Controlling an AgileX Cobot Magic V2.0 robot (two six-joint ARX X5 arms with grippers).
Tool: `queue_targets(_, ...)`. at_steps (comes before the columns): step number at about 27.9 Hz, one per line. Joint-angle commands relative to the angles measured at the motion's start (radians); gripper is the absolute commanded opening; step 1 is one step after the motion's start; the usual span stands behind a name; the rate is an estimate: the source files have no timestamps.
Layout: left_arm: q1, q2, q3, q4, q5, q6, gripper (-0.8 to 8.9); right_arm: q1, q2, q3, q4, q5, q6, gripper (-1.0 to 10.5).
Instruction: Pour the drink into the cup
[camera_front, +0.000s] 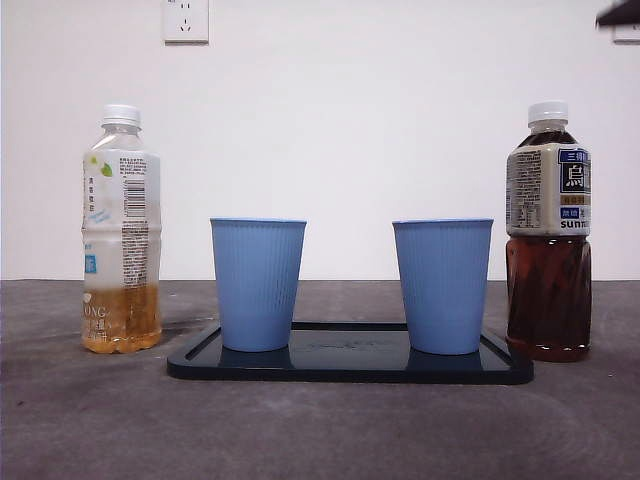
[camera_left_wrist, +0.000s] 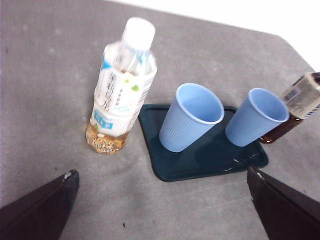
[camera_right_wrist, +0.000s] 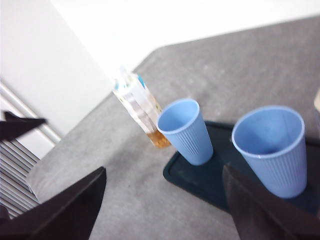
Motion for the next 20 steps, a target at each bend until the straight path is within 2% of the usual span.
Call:
queue_targets(1, -0.009, 0.007, -0.064, 0.114, -0.003, -0.085, 6.28, 0.006, -0.002, 0.017, -0.002, -0.002, 0.007, 3.7)
queue_targets(6, -0.054, 0.029, -0.178, 0.257, -0.028, -0.119, 6.27, 0.006, -0.002, 0.019, -0.017, -0.002, 0.000, 3.7)
queue_targets(10, -0.109, 0.079, -0.246, 0.429, -0.068, -0.126, 6.26, 0.006, -0.002, 0.019, -0.018, 0.005, -0.018, 3.7)
queue_targets(20, -0.260, 0.315, -0.271, 0.629, -0.304, 0.045, 6.26, 0.006, -0.003, 0.019, -0.020, 0.005, -0.015, 3.7)
